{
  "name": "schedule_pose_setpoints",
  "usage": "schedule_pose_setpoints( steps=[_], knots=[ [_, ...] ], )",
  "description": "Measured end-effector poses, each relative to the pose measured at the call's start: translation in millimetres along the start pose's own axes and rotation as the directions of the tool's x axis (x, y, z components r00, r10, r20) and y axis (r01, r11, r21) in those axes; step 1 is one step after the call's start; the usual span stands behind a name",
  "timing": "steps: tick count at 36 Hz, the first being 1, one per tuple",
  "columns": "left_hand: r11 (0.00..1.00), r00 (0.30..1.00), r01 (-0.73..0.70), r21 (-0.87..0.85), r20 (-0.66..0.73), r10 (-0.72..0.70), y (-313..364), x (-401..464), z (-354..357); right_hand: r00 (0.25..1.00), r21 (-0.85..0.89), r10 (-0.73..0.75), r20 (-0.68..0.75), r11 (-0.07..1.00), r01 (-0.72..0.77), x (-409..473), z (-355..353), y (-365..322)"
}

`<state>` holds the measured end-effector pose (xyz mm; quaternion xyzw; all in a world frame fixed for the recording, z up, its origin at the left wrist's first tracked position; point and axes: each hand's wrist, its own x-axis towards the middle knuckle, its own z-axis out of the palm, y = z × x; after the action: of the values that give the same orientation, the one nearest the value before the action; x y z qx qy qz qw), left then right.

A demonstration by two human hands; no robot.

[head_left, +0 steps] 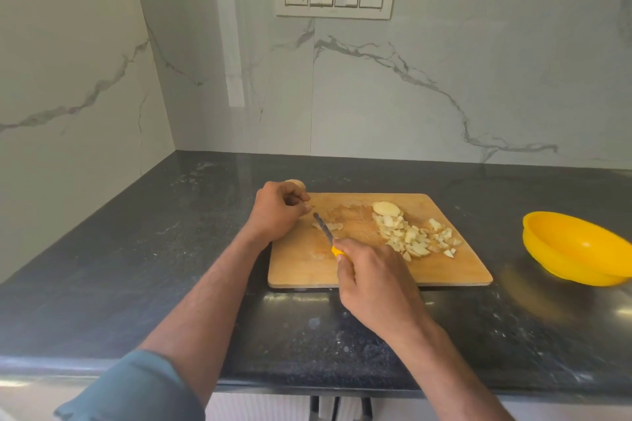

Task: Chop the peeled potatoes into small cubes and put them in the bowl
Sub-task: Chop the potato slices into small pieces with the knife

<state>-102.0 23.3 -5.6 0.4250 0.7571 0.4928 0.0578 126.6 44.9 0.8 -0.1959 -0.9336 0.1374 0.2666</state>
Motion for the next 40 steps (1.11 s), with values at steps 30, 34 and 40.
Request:
schedule_pose_setpoints(
  steps=[30, 34, 40],
  knots=[
    [0.952, 0.963, -0.242, 0.188, 0.17, 0.211, 18, -3, 27, 0.936, -0.129, 0.194, -0.293, 0.962, -0.239, -4, -29, 43],
    [0.938, 0.946, -0.28, 0.204, 0.226, 0.234, 27, 4, 41, 0.937, -0.115, 0.178, -0.301, 0.968, -0.221, 1, -33, 62],
    [0.931, 0.932, -0.298, 0.211, 0.275, 0.237, 48, 32, 67, 0.924, -0.126, 0.196, -0.328, 0.961, -0.248, 5, -29, 69]
  ],
)
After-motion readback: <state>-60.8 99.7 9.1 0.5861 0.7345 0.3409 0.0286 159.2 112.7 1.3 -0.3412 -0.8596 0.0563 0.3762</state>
